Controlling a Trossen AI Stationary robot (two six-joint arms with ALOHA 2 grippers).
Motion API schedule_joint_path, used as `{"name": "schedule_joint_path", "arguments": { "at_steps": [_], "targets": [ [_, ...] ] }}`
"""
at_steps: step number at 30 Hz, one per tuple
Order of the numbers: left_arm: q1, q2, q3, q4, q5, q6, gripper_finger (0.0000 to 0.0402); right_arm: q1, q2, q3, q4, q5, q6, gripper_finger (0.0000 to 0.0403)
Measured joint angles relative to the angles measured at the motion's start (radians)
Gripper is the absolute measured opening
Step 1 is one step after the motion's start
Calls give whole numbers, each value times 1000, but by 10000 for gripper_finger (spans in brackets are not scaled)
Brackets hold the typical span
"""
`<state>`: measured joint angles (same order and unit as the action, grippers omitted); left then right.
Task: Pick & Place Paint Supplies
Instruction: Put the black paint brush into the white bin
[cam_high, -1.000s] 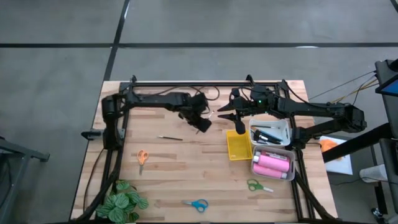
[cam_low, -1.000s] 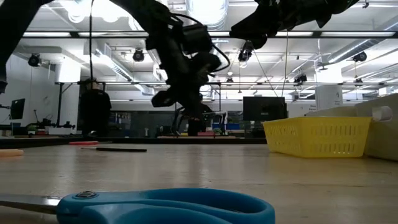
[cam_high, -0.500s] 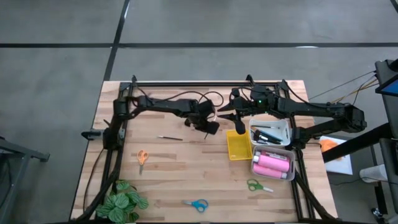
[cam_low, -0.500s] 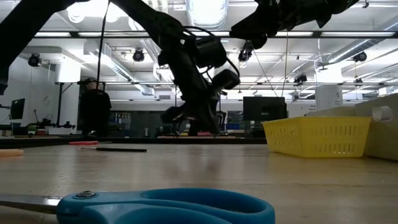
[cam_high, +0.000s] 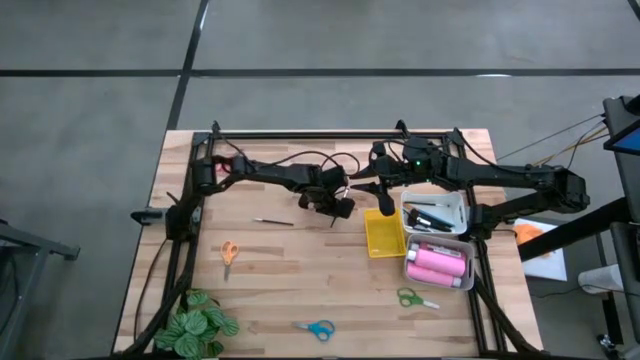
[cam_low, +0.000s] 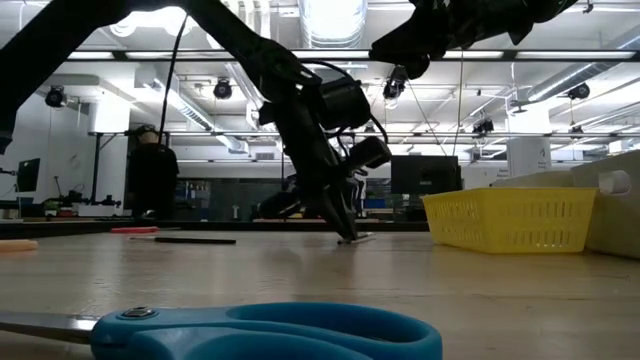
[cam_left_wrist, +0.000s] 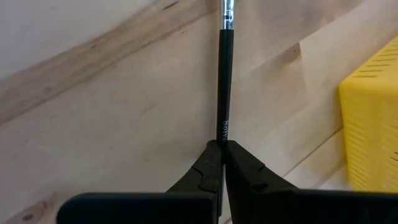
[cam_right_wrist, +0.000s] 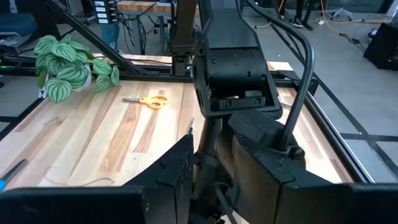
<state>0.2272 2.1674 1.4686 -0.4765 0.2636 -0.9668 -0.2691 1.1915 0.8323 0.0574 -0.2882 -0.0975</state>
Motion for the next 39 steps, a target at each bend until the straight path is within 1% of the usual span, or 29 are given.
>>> {"name": "schedule_joint_path", "arguments": {
  "at_steps": [3,8,14,16,22,27,32,36,39],
  "targets": [
    [-5,5,1,3,-20,0,7,0,0,0,1,0,0,112],
    [-6,6,1,6,-20,-3,12,0,0,0,0,0,0,112],
    [-6,8,1,13,-20,-3,50,0,0,0,0,0,0,112],
    [-6,8,1,14,-16,-2,57,0,0,0,0,0,0,112],
    [-3,1,0,7,7,29,60,0,0,0,0,0,0,112],
    [1,-40,-5,-28,-13,73,61,0,0,0,1,0,0,112],
    [6,-133,-5,-22,-141,109,61,0,0,0,2,0,0,112],
    [6,-221,-5,-21,-237,198,61,0,0,0,0,0,0,112],
    [8,-295,-5,-13,-293,300,61,0,0,0,1,0,0,112]
  ]
}}
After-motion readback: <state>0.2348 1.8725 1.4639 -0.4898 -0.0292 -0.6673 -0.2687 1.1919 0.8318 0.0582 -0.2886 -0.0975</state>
